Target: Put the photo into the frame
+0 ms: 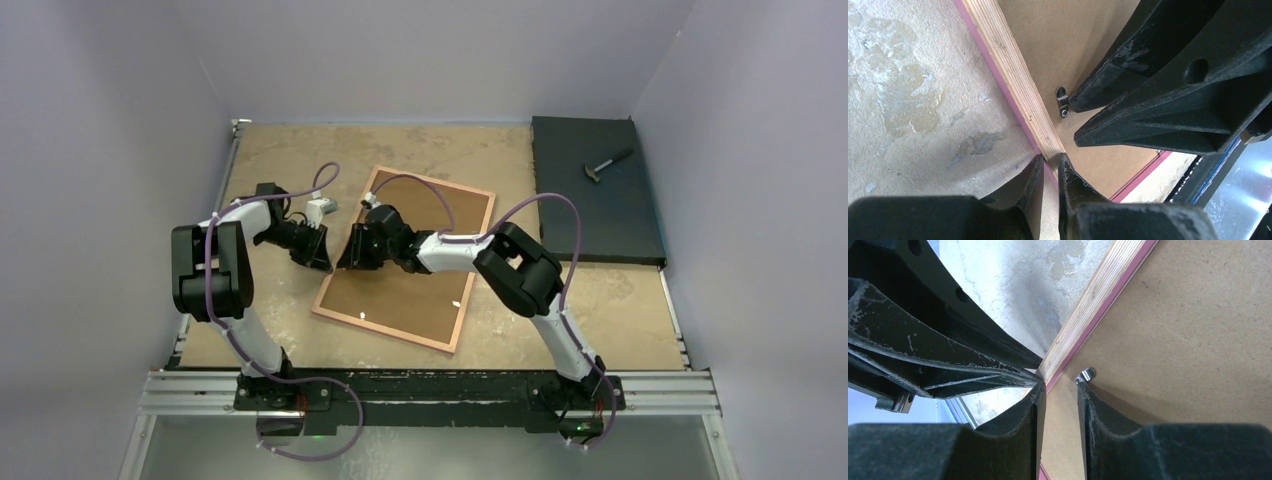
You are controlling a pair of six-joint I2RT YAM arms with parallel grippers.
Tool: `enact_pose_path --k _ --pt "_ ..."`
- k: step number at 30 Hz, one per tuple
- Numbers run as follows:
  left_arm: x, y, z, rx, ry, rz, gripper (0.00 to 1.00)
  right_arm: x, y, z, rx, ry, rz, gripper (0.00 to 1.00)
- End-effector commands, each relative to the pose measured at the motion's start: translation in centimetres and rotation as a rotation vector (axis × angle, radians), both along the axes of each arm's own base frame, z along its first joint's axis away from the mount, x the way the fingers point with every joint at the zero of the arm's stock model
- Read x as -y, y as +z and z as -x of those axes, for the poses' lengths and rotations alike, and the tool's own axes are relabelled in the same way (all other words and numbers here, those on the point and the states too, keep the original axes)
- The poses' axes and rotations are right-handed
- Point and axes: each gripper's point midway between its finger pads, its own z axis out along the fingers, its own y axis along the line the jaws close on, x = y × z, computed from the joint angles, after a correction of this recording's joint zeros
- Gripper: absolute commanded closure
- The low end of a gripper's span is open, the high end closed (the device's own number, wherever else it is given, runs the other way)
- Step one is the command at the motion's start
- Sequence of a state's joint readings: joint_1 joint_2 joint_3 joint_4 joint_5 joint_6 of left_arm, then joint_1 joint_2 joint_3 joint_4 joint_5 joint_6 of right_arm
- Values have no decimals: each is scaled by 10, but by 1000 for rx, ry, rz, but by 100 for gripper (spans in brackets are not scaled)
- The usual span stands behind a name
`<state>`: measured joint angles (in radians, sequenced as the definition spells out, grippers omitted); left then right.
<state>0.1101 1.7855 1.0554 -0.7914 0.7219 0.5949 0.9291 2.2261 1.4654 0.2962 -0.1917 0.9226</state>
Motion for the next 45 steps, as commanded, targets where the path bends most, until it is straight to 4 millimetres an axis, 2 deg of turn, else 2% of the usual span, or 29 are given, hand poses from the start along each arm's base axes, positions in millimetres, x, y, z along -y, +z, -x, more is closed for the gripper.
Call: enact_pose_path --k 1,10,22,30,33,35,38,41,45 --pt "0 -12 8 0 -41 -23 100 0 -5 -14 51 -22 30 69" --pt "0 -11 7 2 -43 -24 100 1 -12 -18 72 -7 33 75" --pt "0 -9 7 3 -41 -22 100 -17 -5 -2 77 154 -53 77" --pt "0 -8 7 4 -42 -19 100 -14 -6 0 64 169 -56 77" --pt "0 -7 6 6 -42 -21 100 -14 6 -6 82 173 -75 77" --pt "0 -3 4 12 -39 -21 100 -8 24 -21 117 153 -90 76" --pt "-3 9 -3 31 -25 -15 100 7 59 -44 187 109 -108 63" --pt "-6 25 -15 62 -8 0 100 33 89 -67 247 58 -112 51" --pt "-10 33 -26 94 2 -12 93 87 115 -92 279 -56 -72 37"
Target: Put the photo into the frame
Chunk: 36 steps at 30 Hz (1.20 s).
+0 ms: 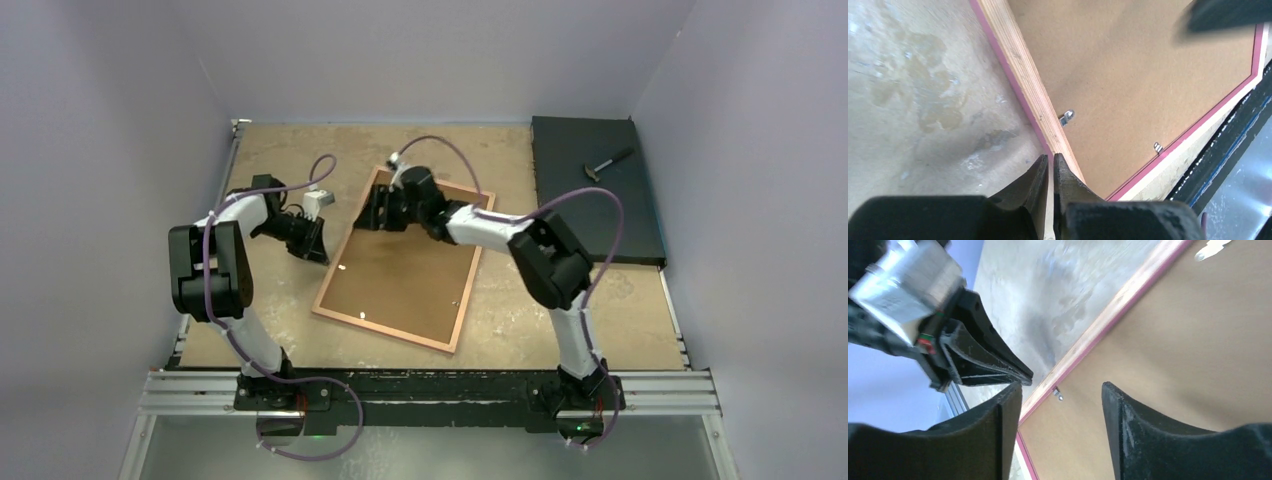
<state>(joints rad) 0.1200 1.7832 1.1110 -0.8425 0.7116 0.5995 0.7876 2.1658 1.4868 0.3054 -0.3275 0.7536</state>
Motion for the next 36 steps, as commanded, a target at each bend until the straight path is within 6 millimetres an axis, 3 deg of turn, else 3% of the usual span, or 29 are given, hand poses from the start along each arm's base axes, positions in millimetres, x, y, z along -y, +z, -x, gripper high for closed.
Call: enact_pose_path --k 1,5,7,9,11,14,17,22,26,30,33,36 --pt "-5 20 -19 87 -5 -5 92 70 69 -41 130 -163 6 33" --pt "-8 10 -16 83 -23 -23 91 151 57 -49 102 -341 148 19" --pt "-10 2 -12 84 -28 -39 91 198 40 -45 90 -439 246 14" --pt "-12 -5 -9 92 -37 -64 92 232 27 -36 57 -491 293 11" --pt "-14 -11 -5 91 -51 -87 93 256 15 -27 35 -525 322 10" --pt "-12 -15 3 83 -75 -93 94 270 1 -16 15 -540 345 8" --pt "-1 -15 12 85 -114 -91 94 265 -4 -17 11 -519 332 7" --pt "28 -8 36 103 -215 -92 95 246 12 -48 46 -483 314 7" --pt "29 -2 39 113 -247 -123 95 225 34 -83 132 -455 297 8" --pt "11 17 1 171 -192 -171 91 182 53 -104 165 -368 210 10" --pt "2 38 -45 210 -59 -122 79 146 41 -108 156 -271 174 12" --pt "16 44 -83 193 41 -21 68 113 30 -111 153 -197 130 13"
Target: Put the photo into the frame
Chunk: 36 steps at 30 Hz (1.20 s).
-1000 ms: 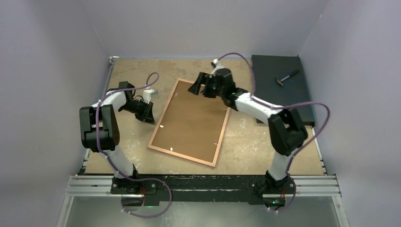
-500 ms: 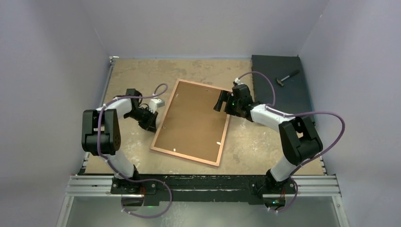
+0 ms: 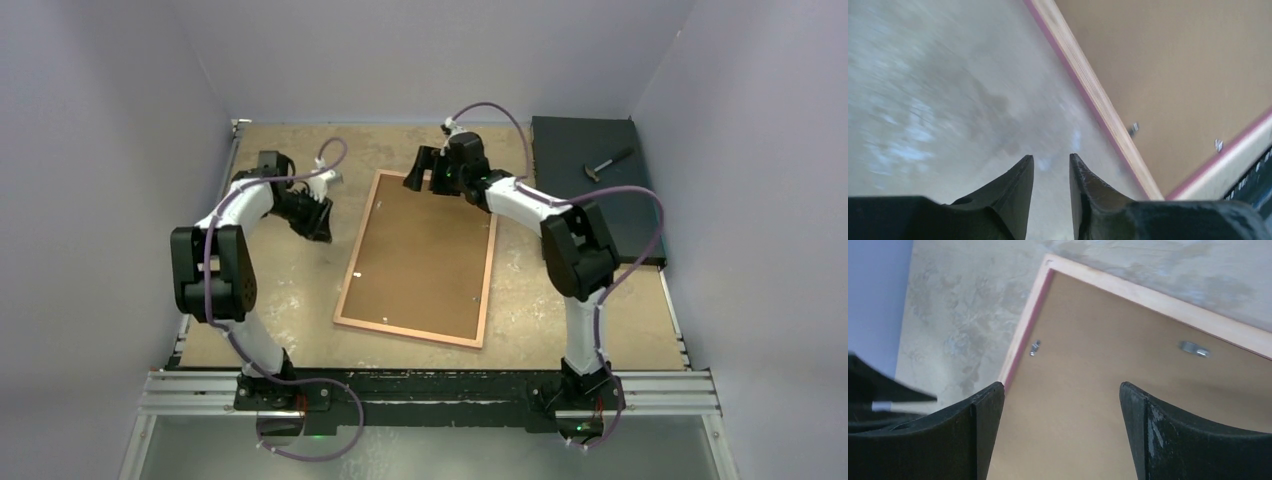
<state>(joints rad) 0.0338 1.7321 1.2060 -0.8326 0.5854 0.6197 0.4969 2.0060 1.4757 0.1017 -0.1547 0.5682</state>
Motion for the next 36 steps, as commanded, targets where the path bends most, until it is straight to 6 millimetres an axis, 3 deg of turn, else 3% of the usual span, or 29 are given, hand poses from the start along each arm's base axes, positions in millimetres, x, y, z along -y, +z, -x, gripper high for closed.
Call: enact_pose_path --k 1,4,8,16,29,36 --pt "19 13 -62 12 143 172 64 -54 -7 6 6 169 -66 14" --pt "39 7 -82 -28 168 243 60 -74 -13 2 -6 190 -85 15" --pt "47 -11 -88 -63 198 266 60 -89 -19 -3 -20 202 -108 16" --pt "55 -26 -79 -114 184 318 73 -109 -35 -3 -57 230 -152 22" --pt "66 -54 -68 -164 159 300 81 -125 -63 5 -115 261 -175 40" --pt "63 -59 -66 -161 160 274 84 -130 -70 5 -136 271 -196 42"
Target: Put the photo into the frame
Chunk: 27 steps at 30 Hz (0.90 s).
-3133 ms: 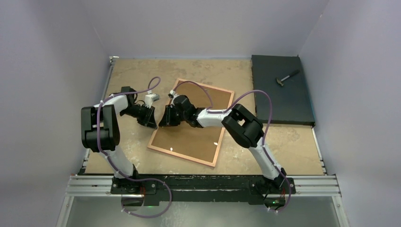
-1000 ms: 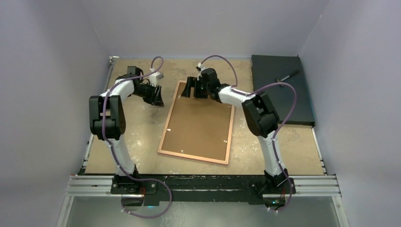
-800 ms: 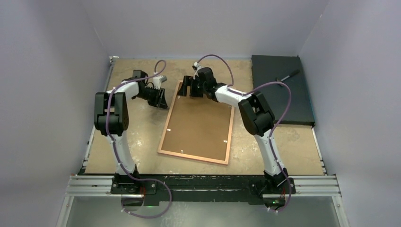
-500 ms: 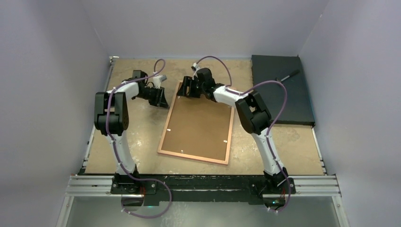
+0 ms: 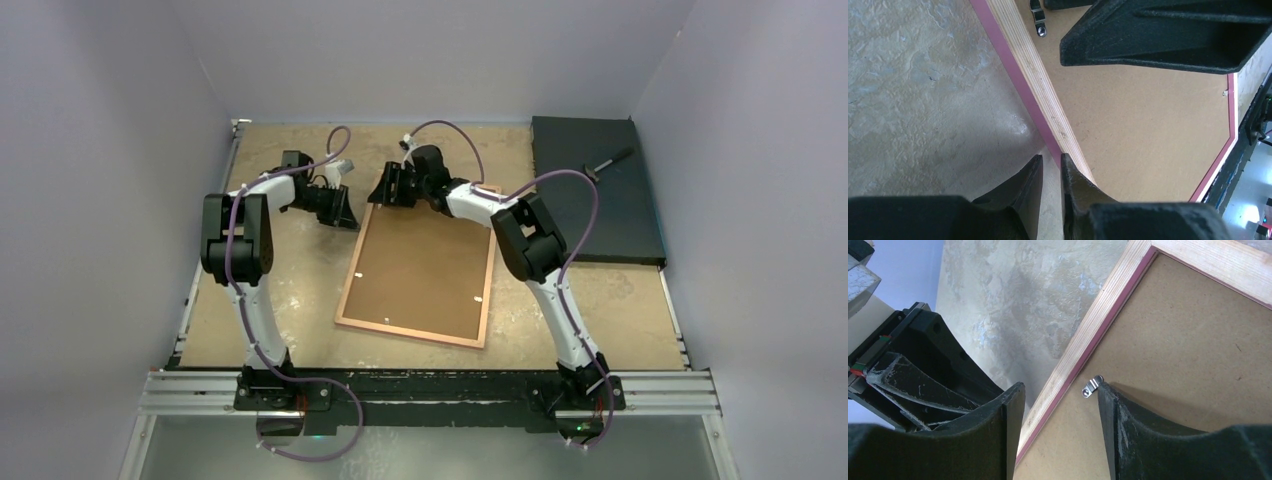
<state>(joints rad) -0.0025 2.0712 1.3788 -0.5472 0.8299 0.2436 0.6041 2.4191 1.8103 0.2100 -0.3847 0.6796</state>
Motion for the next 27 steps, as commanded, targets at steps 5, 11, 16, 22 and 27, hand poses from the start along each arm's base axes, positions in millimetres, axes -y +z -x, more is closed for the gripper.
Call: enact_pose_path --k 5,11,16,22,27 --pt "4 -24 12 -33 -25 -41 85 -11 -5 4 -28 27 -24 42" --pt "4 -26 13 -34 -26 -45 86 -12 -8 6 -37 38 -30 44" --pt "4 -25 12 -31 -27 -45 87 -17 -7 11 -49 60 -58 45" --pt "3 -25 13 -27 -28 -51 87 -22 -9 15 -67 76 -77 47" --pt "3 -25 13 -25 -29 -53 88 -23 -10 18 -83 75 -91 48"
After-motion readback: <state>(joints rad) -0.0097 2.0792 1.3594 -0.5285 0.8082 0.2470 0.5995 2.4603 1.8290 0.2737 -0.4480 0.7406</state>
